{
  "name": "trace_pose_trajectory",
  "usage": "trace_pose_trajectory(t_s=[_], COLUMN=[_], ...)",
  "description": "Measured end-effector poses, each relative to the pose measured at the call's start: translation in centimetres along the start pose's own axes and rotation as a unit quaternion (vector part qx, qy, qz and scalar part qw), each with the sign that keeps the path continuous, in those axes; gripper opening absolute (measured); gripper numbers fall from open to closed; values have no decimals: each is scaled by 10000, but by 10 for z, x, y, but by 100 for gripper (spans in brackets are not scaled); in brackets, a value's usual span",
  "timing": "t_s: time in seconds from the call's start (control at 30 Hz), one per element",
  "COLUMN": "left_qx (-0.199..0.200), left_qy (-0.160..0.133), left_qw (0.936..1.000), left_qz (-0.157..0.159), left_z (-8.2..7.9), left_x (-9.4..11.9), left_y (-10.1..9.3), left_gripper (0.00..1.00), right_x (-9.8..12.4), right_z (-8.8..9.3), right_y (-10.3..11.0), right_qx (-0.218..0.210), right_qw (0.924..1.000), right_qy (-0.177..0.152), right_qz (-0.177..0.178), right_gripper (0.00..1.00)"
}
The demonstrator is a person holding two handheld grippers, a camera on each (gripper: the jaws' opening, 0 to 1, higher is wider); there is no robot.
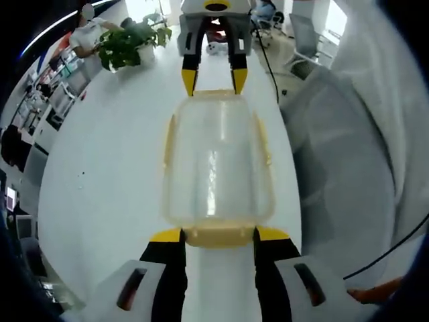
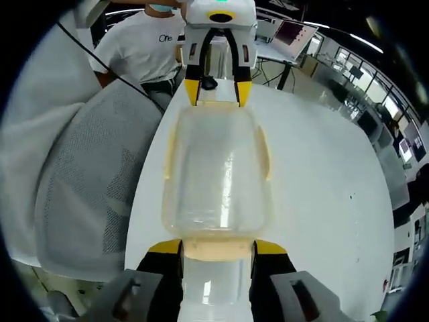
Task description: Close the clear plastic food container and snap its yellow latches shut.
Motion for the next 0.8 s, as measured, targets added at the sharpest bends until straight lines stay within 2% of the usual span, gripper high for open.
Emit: trace_pose_trajectory(t_s=[0.4,0.6,0.8], left_qx=[-95,-57,-56], left_qy=[79,9,33], left_qw=[9999,10000,10000], left_qz=[-48,-26,13], left_z=[-23,-38,-45], left_x=[-13,-24,-32], left_y=[3,3,2], left_gripper=[36,36,36], right_x=[6,8,9], right_z=[28,46,54], right_y=[2,2,2], right_qx=[-75,-69,-33], right_qw=[10000,10000,10000], right_qy=[-32,43,28], right_qz=[-42,-31,-22], right_gripper=[36,36,36])
Point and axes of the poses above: the point that each gripper's makers call its tool centre point, and the gripper's own axes: x roughly backward along the fingers, y roughly to its left, z roughly out of its underside, the point moved 2 cm from there along x, roughly backward along the fingers, and after that the axes turned 5 degrees about y, right-handed, at the moved point
